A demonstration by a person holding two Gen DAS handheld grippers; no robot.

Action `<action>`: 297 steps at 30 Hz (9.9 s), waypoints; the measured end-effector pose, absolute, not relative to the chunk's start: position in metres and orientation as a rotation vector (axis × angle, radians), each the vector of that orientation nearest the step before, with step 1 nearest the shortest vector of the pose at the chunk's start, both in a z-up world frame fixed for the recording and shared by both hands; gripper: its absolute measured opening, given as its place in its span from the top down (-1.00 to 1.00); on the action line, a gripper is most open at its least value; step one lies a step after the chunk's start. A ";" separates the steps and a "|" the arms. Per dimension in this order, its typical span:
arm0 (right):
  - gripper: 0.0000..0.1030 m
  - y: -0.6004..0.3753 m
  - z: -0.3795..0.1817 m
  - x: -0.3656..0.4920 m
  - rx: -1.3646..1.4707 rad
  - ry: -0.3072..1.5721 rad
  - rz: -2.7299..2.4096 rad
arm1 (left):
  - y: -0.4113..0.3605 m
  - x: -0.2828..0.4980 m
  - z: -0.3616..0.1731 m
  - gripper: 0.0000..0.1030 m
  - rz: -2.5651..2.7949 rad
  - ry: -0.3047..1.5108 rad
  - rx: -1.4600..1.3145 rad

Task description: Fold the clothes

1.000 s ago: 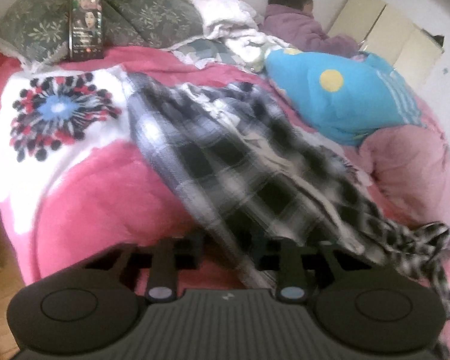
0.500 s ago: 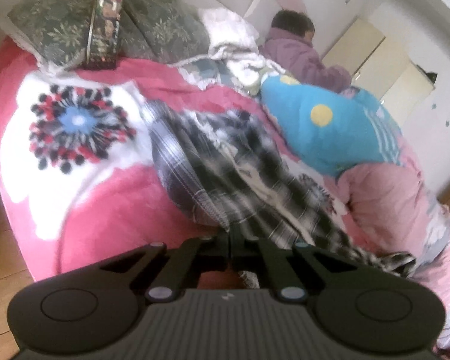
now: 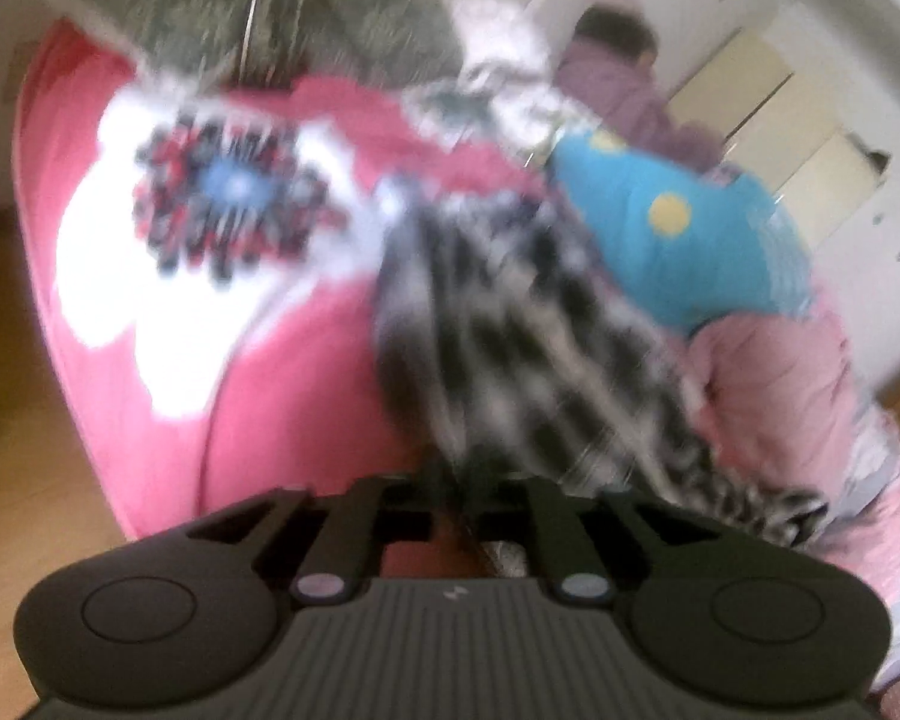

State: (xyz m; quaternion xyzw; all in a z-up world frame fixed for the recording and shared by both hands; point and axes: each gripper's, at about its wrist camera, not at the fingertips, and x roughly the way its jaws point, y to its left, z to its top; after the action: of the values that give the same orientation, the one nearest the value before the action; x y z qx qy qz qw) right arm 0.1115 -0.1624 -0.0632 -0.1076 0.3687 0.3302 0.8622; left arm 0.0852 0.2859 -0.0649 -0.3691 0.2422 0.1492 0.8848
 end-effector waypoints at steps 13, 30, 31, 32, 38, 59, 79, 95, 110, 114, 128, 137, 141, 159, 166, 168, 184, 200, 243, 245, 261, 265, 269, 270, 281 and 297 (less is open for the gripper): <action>0.93 -0.166 -0.064 0.110 -0.202 0.785 0.673 | 0.335 0.156 -0.070 0.85 0.433 0.493 -0.714; 0.91 -0.157 -0.061 0.110 -0.200 0.820 0.662 | 0.350 0.139 -0.072 0.53 0.481 0.505 -0.741; 0.91 -0.158 -0.060 0.109 -0.195 0.821 0.661 | 0.350 0.136 -0.068 0.49 0.489 0.507 -0.738; 0.89 -0.159 -0.060 0.109 -0.187 0.822 0.659 | 0.348 0.132 -0.065 0.40 0.505 0.501 -0.724; 0.85 -0.171 -0.059 0.092 -0.140 0.812 0.648 | 0.323 0.100 -0.015 0.30 0.552 0.400 -0.554; 0.70 -0.223 -0.053 0.027 0.019 0.700 0.644 | 0.160 0.080 -0.072 -0.02 -0.065 0.824 -0.656; 0.77 -0.091 -0.073 0.065 -0.541 0.506 0.771 | 0.195 0.086 -0.097 0.97 0.101 0.704 -0.798; 0.98 -0.101 -0.071 0.054 -0.400 0.598 0.870 | 0.198 0.067 -0.096 0.98 0.126 0.745 -0.749; 0.88 -0.155 -0.071 0.045 -0.074 0.735 0.889 | 0.159 0.082 -0.041 0.05 -0.046 0.671 -0.514; 0.60 -0.223 -0.037 0.040 0.106 0.651 0.730 | 0.101 0.107 -0.046 0.06 -0.193 0.726 -0.399; -0.21 -0.516 -0.040 -0.003 0.633 0.511 -0.278 | 0.038 0.140 -0.081 0.07 -0.260 0.770 -0.252; -0.14 -0.519 -0.086 0.023 0.628 0.595 -0.323 | -0.004 0.147 -0.051 0.10 -0.379 0.649 -0.156; 0.54 -0.508 -0.082 0.028 0.542 0.611 -0.309 | -0.033 0.156 -0.067 0.11 -0.439 0.703 -0.124; 0.78 -0.494 -0.061 0.043 0.472 0.611 -0.216 | -0.033 0.154 -0.091 0.09 -0.463 0.723 -0.153; 0.80 -0.387 -0.010 0.079 0.236 0.507 0.191 | -0.032 0.154 -0.091 0.09 -0.462 0.720 -0.177; 0.77 -0.346 -0.007 0.087 0.132 0.521 0.323 | -0.031 0.154 -0.092 0.09 -0.464 0.720 -0.181; -0.13 -0.283 -0.020 0.071 0.022 0.708 0.597 | -0.026 0.152 -0.095 0.09 -0.469 0.710 -0.227; 0.46 -0.346 -0.056 0.120 0.282 0.845 0.222 | -0.016 0.149 -0.103 0.09 -0.506 0.670 -0.269; 0.27 -0.225 -0.039 0.145 -0.087 0.713 0.283 | -0.005 0.145 -0.111 0.09 -0.555 0.626 -0.310; 0.27 -0.223 -0.036 0.142 -0.120 0.690 0.266 | -0.005 0.145 -0.111 0.09 -0.555 0.626 -0.308; 0.90 -0.223 -0.044 0.144 -0.158 0.679 0.234 | -0.004 0.145 -0.111 0.09 -0.558 0.623 -0.307; 0.92 -0.277 -0.016 0.141 -0.064 0.608 0.159 | -0.004 0.144 -0.111 0.09 -0.557 0.621 -0.306; 0.93 -0.338 0.011 0.137 0.015 0.542 0.066 | -0.006 0.144 -0.111 0.09 -0.553 0.622 -0.299; 0.93 -0.356 0.014 0.135 0.029 0.531 0.041 | -0.007 0.144 -0.110 0.09 -0.550 0.625 -0.294; 0.94 -0.527 -0.024 0.110 0.286 0.587 -0.092 | -0.019 0.144 -0.099 0.09 -0.506 0.666 -0.214; 0.72 -0.572 -0.078 0.138 0.266 0.650 -0.086 | -0.042 0.144 -0.090 0.05 -0.442 0.707 -0.077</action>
State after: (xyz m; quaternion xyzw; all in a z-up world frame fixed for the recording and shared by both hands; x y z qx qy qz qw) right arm 0.1381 -0.5725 -0.0781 0.1301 0.3184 -0.0421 0.9380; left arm 0.1439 -0.0421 -0.0903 -0.0372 0.3433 -0.2146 0.9136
